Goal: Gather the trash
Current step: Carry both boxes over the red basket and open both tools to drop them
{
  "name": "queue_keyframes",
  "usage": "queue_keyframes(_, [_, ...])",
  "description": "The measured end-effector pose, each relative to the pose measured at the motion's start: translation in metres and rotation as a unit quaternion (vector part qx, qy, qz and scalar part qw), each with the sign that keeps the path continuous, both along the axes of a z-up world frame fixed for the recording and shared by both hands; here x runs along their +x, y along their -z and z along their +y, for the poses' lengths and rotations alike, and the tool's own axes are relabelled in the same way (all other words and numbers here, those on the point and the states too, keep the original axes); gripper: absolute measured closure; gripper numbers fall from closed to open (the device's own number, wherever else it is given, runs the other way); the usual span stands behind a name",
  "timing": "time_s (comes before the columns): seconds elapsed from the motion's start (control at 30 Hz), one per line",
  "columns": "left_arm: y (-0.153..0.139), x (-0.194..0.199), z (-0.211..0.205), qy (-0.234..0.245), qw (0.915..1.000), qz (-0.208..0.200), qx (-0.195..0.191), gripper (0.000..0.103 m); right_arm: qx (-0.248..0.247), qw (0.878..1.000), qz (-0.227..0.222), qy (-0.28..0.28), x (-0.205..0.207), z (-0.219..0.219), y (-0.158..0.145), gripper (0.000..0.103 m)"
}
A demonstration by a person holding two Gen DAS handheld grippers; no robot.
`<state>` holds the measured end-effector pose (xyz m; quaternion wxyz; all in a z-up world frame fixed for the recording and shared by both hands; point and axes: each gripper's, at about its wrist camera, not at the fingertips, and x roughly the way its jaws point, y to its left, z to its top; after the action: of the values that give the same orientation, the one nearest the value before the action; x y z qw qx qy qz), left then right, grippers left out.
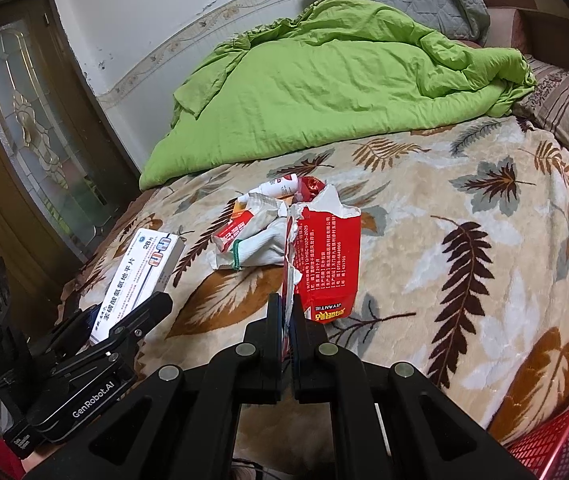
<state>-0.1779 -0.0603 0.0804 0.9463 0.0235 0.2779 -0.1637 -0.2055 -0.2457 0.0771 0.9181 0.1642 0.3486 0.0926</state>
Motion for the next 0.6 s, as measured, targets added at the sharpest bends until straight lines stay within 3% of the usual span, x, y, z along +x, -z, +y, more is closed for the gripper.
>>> queue_keyframes(0.2, [-0.014, -0.011, -0.006, 0.047, 0.9985, 0.001, -0.027, 0.052, 0.029, 1.0, 0.006, 0.003, -0.014, -0.013, -0.008, 0.099])
queue_keyframes(0.37, [-0.029, -0.027, -0.03, 0.109, 0.993, 0.007, -0.045, 0.052, 0.056, 0.998, -0.006, 0.038, -0.048, -0.056, -0.031, 0.099])
queue_keyframes(0.5, [-0.041, -0.038, -0.064, 0.177, 0.9818, 0.028, -0.062, 0.052, 0.055, 0.995, -0.014, 0.086, -0.089, -0.102, -0.048, 0.099])
queue_keyframes(0.6, [-0.047, -0.051, -0.102, 0.242, 0.9664, 0.048, -0.072, 0.052, 0.051, 0.99, -0.008, 0.132, -0.126, -0.139, -0.054, 0.099])
